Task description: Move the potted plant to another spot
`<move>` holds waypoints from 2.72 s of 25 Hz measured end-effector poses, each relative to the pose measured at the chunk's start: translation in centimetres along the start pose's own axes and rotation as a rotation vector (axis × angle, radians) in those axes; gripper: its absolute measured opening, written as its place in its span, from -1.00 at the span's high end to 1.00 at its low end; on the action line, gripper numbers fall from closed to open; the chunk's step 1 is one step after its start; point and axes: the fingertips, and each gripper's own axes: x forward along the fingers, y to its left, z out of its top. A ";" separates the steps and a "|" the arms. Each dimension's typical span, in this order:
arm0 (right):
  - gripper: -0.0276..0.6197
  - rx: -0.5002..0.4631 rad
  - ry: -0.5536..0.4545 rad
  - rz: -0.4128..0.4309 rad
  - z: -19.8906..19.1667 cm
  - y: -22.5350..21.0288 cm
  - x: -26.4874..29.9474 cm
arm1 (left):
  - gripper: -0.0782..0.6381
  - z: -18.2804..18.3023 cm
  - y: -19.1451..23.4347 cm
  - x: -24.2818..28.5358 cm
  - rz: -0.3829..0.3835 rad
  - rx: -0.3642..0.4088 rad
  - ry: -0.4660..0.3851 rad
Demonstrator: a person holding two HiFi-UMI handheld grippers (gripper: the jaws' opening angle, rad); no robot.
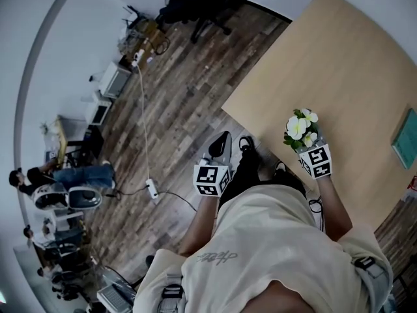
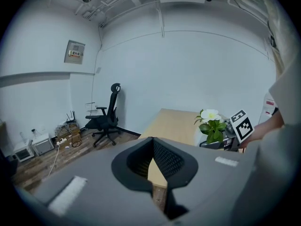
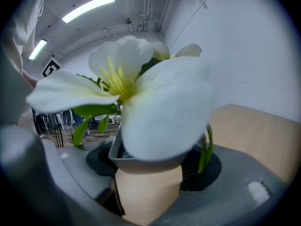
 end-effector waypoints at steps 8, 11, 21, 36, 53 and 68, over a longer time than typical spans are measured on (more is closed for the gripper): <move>-0.16 -0.006 0.021 -0.087 3.0 -1.6 3.0 | 0.73 1.8 4.4 5.5 -0.089 -0.039 -0.021; -0.16 -0.007 0.028 -0.134 4.0 -2.0 4.5 | 0.73 2.6 6.0 7.6 -0.136 -0.031 -0.019; -0.16 0.047 0.016 -0.301 8.6 -2.7 9.7 | 0.73 5.6 11.6 13.7 -0.311 0.041 -0.021; -0.16 0.142 0.021 -0.476 12.0 -3.1 13.9 | 0.73 7.9 16.8 17.8 -0.442 0.119 -0.041; -0.16 0.247 0.028 -0.476 7.1 -10.9 19.6 | 0.73 7.1 18.0 18.8 -0.315 0.095 0.074; -0.16 0.243 0.083 -0.525 3.2 -16.6 22.0 | 0.73 5.0 16.5 22.6 -0.330 0.102 0.159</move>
